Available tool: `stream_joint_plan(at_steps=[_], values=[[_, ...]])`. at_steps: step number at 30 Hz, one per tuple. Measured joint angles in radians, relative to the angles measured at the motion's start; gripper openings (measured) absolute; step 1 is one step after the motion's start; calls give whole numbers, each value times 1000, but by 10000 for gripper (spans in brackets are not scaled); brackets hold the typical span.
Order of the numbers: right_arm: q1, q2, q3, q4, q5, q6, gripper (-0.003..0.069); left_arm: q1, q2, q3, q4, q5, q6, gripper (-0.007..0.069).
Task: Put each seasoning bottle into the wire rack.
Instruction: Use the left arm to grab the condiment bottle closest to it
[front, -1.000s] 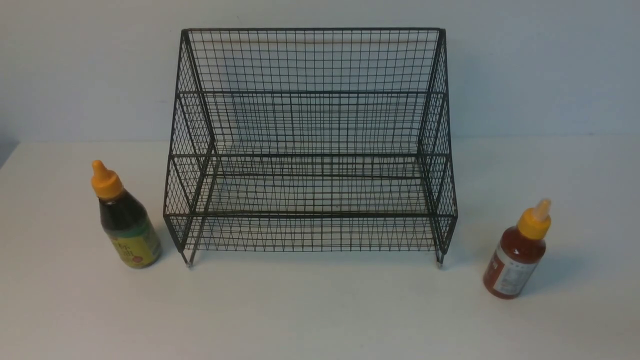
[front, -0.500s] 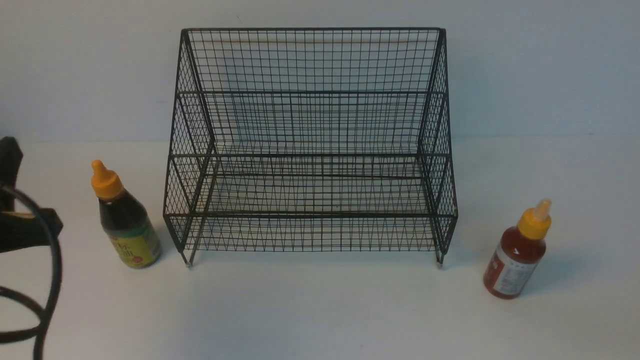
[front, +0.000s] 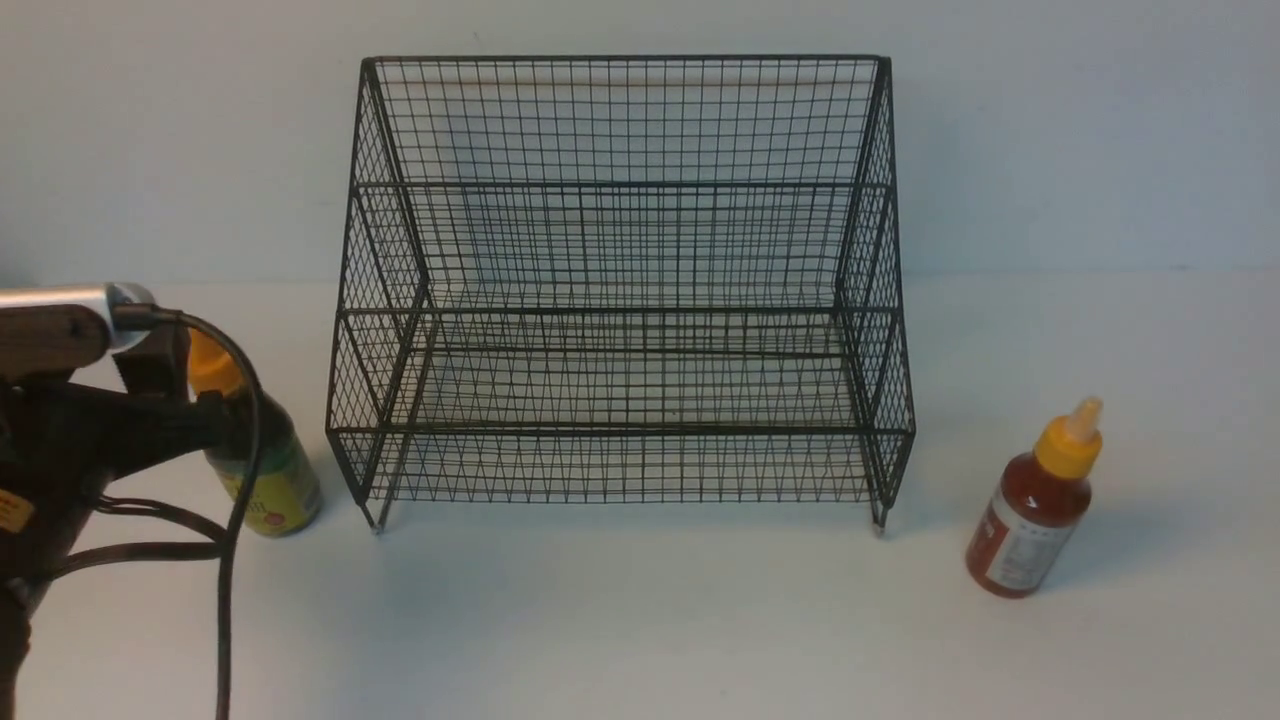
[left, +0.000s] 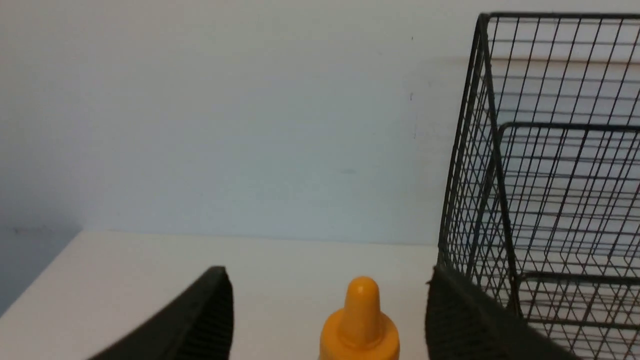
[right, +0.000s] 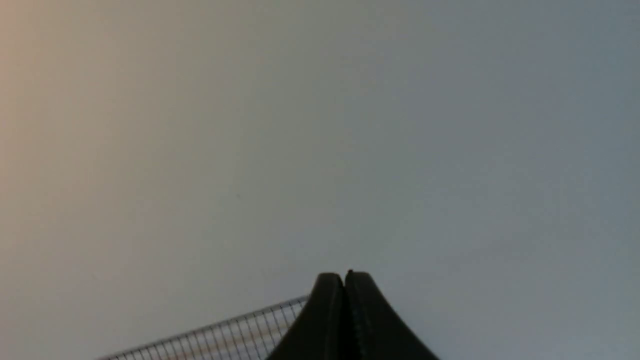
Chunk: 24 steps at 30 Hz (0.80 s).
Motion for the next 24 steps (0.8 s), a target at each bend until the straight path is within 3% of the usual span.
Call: stream_joint_plan(at_steps=[2,4,8,15,24], values=[[30,63,-57,-16,106,-14,-15,0,40,-7,3,-15,-9,489],[93,198,-169,-6,314,-100,-15,0,106,-14,3,-58,-32,492],[161,354,-233,65,482,-221,-15,0,171,-29,4,-107,-68,492],[191,459,-239,188,430,-325,-15,0,221,-60,75,-143,-81,492],[192,460,-239,213,401,-365,-15,0,341,-141,42,-155,-87,491]])
